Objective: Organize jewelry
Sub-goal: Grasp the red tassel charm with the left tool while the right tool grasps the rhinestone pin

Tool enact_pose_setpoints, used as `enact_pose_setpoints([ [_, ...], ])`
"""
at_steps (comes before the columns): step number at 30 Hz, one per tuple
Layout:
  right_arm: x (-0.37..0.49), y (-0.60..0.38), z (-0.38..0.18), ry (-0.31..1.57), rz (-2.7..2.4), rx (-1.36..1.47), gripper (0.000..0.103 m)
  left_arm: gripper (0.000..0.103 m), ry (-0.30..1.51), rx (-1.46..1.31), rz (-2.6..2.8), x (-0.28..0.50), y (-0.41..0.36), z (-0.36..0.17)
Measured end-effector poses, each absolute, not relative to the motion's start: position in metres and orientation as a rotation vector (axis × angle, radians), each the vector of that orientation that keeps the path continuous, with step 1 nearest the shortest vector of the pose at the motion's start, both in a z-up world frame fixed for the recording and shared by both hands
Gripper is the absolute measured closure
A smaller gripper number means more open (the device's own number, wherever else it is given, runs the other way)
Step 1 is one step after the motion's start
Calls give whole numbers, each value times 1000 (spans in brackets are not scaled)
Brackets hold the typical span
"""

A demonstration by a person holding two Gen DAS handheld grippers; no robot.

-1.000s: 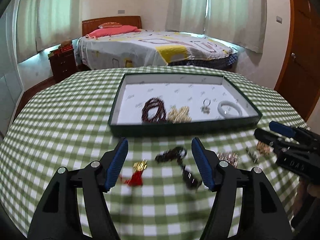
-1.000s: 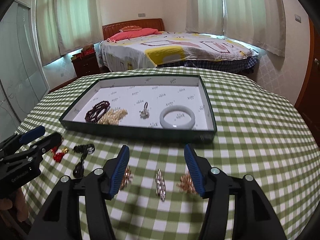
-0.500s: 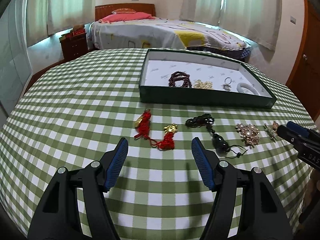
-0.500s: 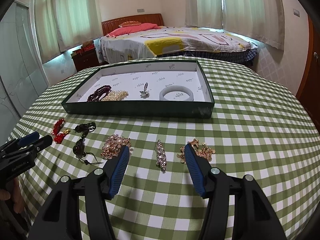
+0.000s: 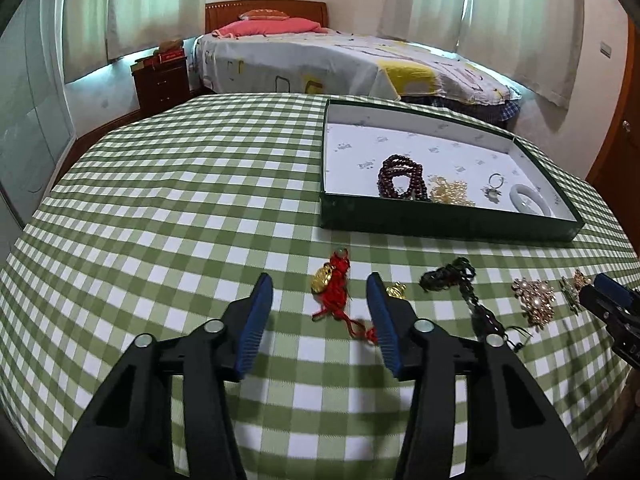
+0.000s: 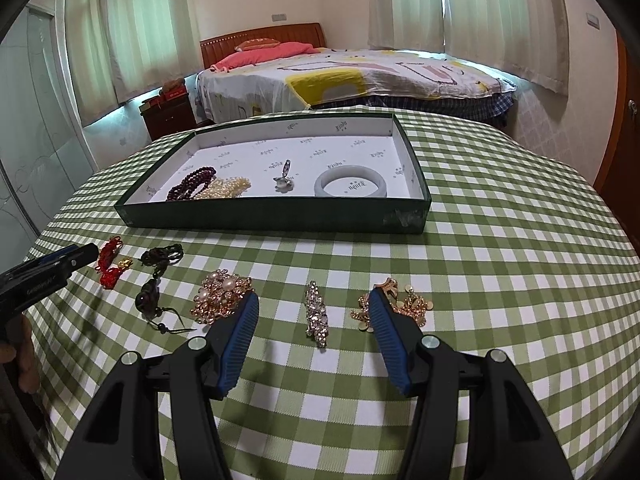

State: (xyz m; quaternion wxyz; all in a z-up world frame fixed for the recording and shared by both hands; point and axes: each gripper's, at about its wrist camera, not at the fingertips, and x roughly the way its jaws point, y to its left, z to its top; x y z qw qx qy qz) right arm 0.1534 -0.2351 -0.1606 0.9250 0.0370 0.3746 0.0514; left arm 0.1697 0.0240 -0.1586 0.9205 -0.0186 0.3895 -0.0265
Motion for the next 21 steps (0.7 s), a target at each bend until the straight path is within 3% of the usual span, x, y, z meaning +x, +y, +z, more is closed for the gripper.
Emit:
enact_pose_setpoints([
  [7,158,-239,-167,786,103,83,47,67,882,-42,-88,193,22,-172],
  [11,160,-242,-169,792,99,87,47,84,894,-39,-96,197,24,-176],
  [21,162,-238,-170,808,114,75,50,88,852,-28,-86,184,31,-167],
])
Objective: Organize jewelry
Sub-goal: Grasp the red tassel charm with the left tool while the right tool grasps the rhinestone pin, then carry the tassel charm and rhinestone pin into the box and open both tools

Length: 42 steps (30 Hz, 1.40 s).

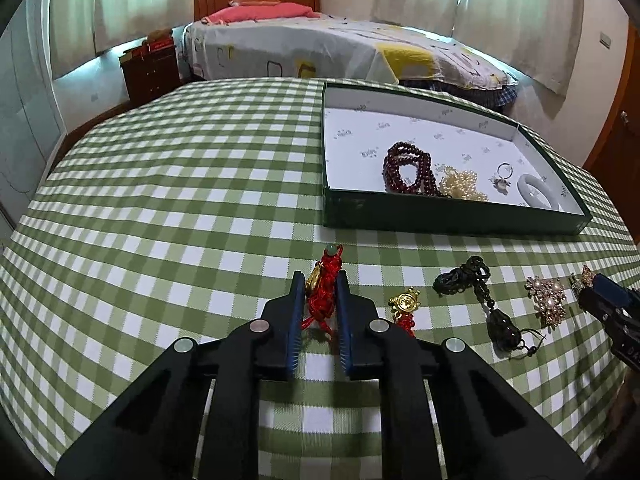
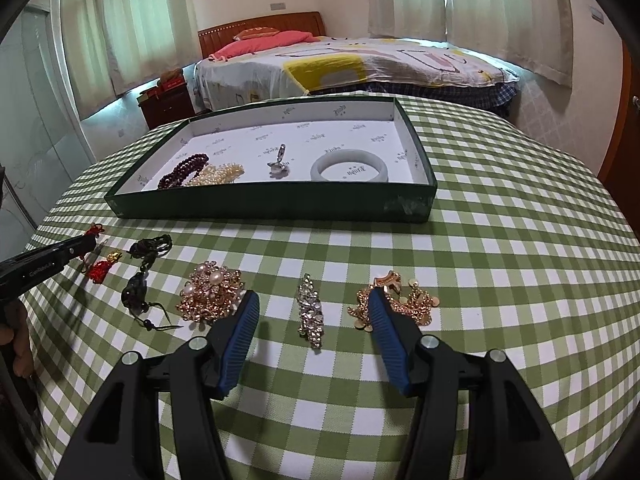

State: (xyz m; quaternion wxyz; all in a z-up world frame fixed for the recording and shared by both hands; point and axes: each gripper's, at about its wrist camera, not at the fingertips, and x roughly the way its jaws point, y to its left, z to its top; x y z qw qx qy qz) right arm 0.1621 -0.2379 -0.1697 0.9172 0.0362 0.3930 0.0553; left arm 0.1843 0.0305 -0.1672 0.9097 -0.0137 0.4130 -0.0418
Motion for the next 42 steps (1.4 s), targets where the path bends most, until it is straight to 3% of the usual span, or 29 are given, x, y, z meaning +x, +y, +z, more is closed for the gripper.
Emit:
enact_pose_setpoints([
  [8,164,-228,-170,823,149,50,71,88,841,-36,-79,174,35,-160],
  [18,167,-230,-176,851,135,35,78,88,840,-44,-84,168,36,-158],
  [22,165,-232,-176,846,132,28,89,88,836,-44,-86,166,35,-156],
  [42,165,-232,-129,721,148,61,90,88,750,-57,-150,161,13,-114],
])
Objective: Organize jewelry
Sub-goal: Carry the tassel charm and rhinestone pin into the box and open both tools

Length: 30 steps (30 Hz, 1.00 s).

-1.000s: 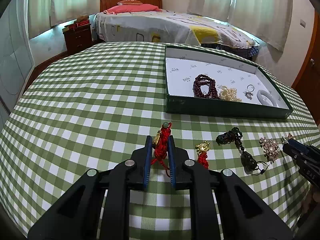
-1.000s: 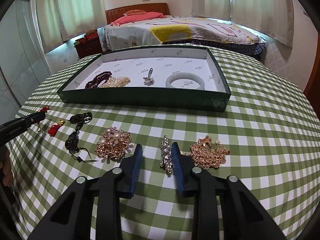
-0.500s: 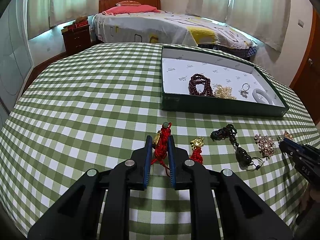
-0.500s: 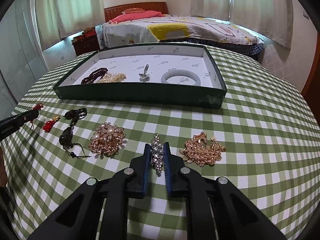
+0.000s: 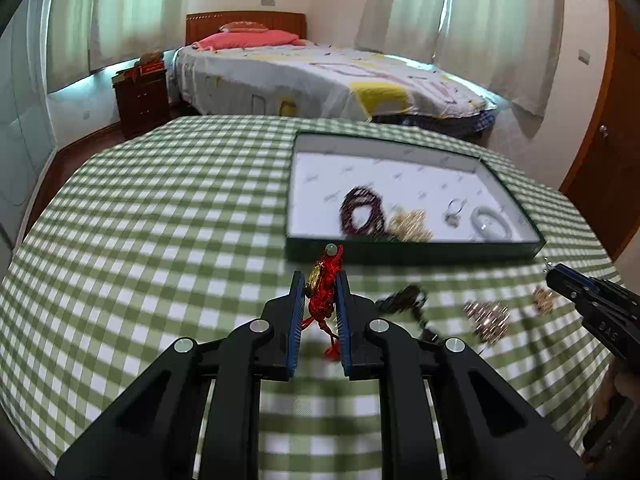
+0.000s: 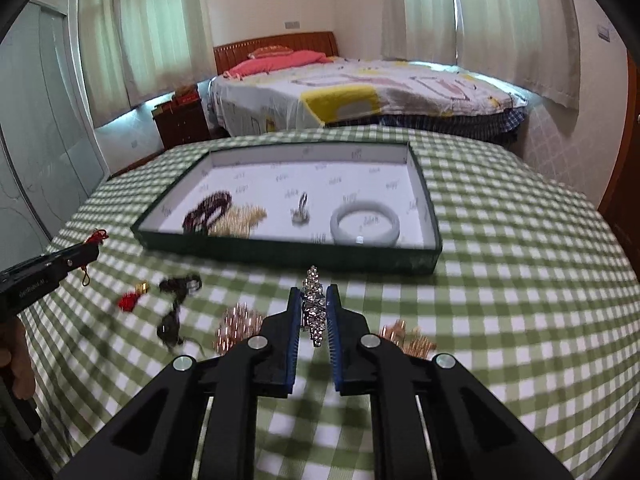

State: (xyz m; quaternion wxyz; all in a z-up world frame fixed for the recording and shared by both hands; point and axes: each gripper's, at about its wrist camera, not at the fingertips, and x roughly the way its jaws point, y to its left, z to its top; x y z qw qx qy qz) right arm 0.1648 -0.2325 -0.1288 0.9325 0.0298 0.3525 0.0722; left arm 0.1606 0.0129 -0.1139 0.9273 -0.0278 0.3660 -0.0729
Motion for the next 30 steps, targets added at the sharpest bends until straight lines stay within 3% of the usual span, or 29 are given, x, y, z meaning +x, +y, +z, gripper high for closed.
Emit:
enact_pose_setpoints([
  [14,255,-251,-89,605,117,40,90,88,701,-71,-232,259,-43,-88],
  [30,339,-276,-154,794,87,48,90,88,928,-58,-240,355,-95,-163],
])
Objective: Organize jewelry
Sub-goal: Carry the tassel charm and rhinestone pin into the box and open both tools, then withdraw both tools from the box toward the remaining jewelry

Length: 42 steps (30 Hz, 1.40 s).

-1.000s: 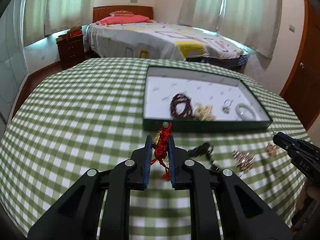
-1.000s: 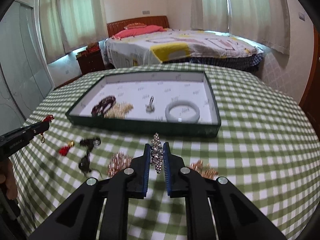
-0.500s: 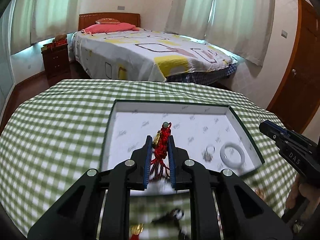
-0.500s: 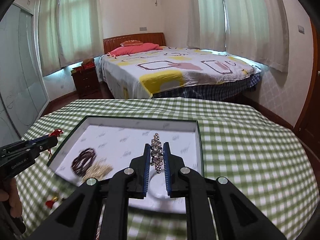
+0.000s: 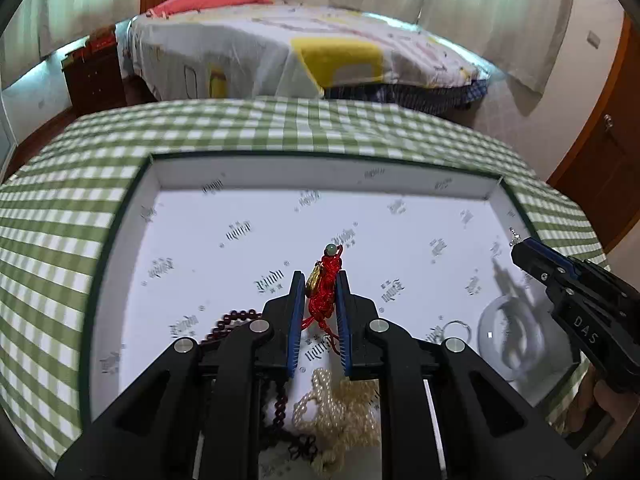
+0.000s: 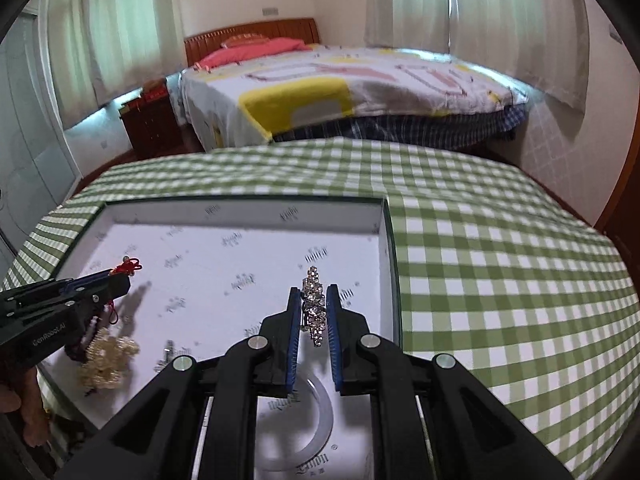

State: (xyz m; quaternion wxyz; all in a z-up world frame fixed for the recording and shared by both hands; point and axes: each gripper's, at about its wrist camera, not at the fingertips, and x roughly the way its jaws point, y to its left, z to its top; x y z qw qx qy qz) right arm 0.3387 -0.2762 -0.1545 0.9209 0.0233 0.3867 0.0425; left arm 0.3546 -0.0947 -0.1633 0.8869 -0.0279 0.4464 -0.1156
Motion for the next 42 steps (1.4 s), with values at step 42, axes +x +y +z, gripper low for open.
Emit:
enact_pose_setpoints([
  [42,245,-241,-122,716,112,44,57,49,743,-51,-192,234,-41,-113],
])
